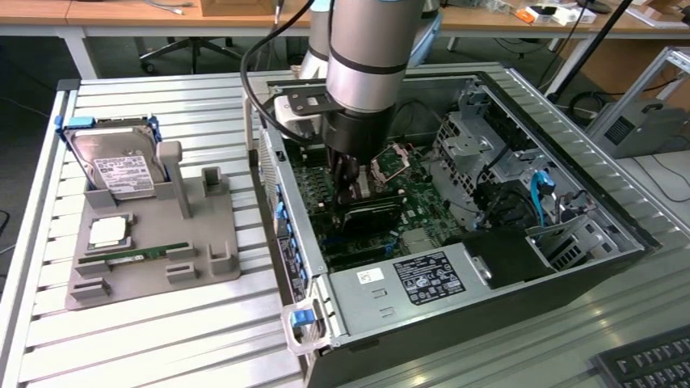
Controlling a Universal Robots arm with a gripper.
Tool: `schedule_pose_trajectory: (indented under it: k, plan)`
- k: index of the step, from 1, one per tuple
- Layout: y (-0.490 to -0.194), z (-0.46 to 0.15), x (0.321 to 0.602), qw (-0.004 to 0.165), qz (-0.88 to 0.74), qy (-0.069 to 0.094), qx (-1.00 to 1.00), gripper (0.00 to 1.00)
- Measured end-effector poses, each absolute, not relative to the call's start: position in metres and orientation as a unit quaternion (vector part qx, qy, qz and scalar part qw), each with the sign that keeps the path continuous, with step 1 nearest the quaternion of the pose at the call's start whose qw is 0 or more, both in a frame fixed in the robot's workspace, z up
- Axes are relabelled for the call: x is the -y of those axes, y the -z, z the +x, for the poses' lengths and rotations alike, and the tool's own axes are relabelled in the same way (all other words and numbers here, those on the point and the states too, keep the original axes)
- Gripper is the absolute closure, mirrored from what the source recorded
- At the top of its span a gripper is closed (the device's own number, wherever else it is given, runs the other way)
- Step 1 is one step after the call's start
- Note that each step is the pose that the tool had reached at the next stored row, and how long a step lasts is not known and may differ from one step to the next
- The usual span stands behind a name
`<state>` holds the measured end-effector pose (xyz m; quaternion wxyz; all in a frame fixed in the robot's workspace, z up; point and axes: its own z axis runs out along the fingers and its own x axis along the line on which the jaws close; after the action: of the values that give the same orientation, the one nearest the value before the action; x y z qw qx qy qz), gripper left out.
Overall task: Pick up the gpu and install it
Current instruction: 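Press down on the gpu until it lock into place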
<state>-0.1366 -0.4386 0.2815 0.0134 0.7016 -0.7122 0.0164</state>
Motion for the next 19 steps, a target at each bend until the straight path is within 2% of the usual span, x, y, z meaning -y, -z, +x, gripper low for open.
schedule_pose_trajectory:
  k: [12, 19]
  plan:
    - [-0.279, -0.146, 0.425, 0.013, 0.702, -0.016, 0.712, 0.89]
    - [-0.271, -0.153, 0.425, 0.013, 0.702, -0.016, 0.712, 0.89]
